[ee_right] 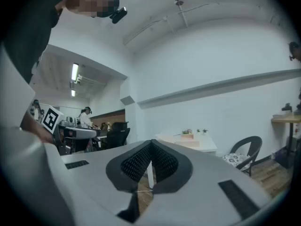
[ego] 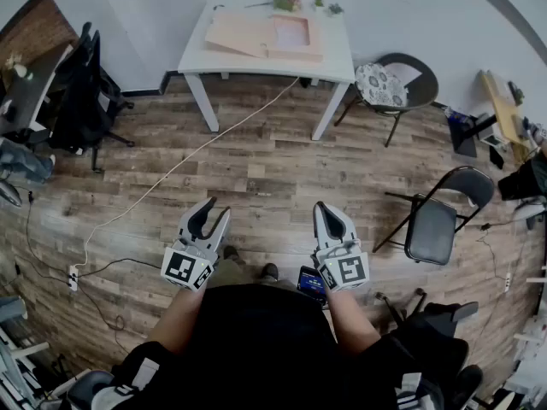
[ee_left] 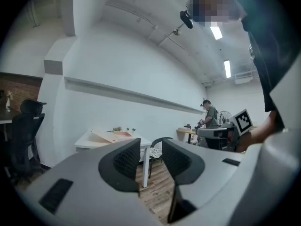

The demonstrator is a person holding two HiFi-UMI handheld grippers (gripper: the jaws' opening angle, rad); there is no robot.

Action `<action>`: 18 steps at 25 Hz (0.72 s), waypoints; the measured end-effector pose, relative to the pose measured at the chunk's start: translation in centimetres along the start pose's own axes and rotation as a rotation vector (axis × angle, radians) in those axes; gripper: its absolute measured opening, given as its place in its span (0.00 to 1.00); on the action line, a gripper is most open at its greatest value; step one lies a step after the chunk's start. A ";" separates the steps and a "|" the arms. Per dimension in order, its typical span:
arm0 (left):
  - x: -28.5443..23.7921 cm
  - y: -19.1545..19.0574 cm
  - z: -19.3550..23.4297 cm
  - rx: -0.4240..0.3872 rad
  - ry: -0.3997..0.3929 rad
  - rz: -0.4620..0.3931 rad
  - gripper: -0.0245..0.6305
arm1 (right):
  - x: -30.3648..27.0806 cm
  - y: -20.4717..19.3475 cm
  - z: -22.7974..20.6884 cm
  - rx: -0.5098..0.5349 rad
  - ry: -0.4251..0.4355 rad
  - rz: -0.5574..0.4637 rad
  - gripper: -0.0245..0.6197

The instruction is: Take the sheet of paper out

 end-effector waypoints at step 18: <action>2.3 0.8 -3.6 -0.057 -0.021 -0.059 0.23 | 5.0 -0.9 0.5 0.020 0.025 -0.014 0.05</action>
Point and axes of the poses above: the fingertips, and each gripper's own axes: x backward along the fingers, z to its left, y out of its top, the point moved 5 cm from there along x, backward along the fingers, and after that the axes turned 6 degrees about z, right-handed, at the moved point
